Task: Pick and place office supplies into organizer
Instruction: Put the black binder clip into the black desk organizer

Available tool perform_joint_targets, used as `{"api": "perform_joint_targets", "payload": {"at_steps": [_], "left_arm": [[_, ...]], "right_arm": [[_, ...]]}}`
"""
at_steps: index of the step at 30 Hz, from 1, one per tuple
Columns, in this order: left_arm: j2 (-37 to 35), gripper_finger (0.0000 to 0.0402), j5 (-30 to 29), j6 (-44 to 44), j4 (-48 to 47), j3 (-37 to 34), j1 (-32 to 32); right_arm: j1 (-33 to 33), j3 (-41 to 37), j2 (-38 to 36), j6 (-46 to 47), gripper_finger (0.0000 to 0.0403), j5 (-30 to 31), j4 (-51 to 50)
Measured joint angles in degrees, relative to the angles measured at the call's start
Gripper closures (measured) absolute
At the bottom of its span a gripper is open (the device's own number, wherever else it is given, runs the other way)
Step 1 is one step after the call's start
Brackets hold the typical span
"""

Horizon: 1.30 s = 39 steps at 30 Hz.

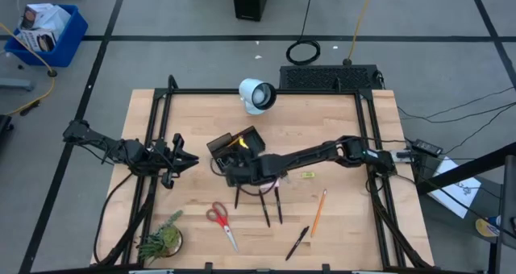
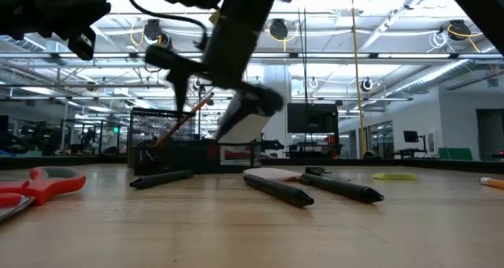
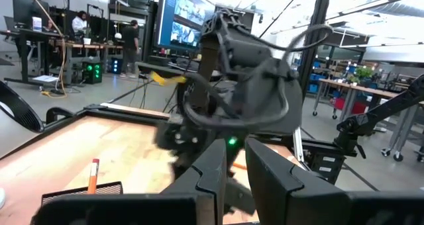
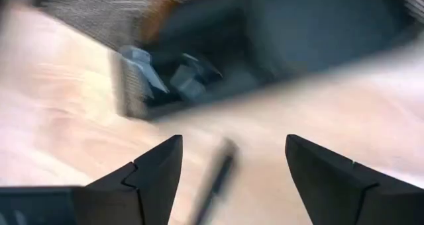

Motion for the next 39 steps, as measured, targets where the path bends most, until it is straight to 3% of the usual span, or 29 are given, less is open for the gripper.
{"api": "perform_joint_targets", "payload": {"at_steps": [9,21,28,35,39], "left_arm": [[0.0,0.0339,0.0,0.03,0.02,0.0,-0.02],[0.0,0.0339,0.0,0.01,0.03,0.0,0.0],[0.01,0.0339,0.0,0.01,0.02,0.0,-0.01],[0.01,0.0339,0.0,0.01,-0.01,0.0,-0.02],[0.0,0.0339,0.0,0.01,-0.01,0.0,-0.02]], "right_arm": [[1.47,0.0,-4.18,20.81,0.0142,0.25,-13.53],[1.59,0.0,-7.77,-4.09,0.0134,-14.11,-27.6],[1.47,-0.13,-7.77,0.39,0.0129,-12.24,-25.06],[2.34,-0.2,-8.79,-12.58,0.0131,-1.64,-17.96],[3.02,-0.22,-8.85,-14.45,0.0132,1.21,-15.47]]}}
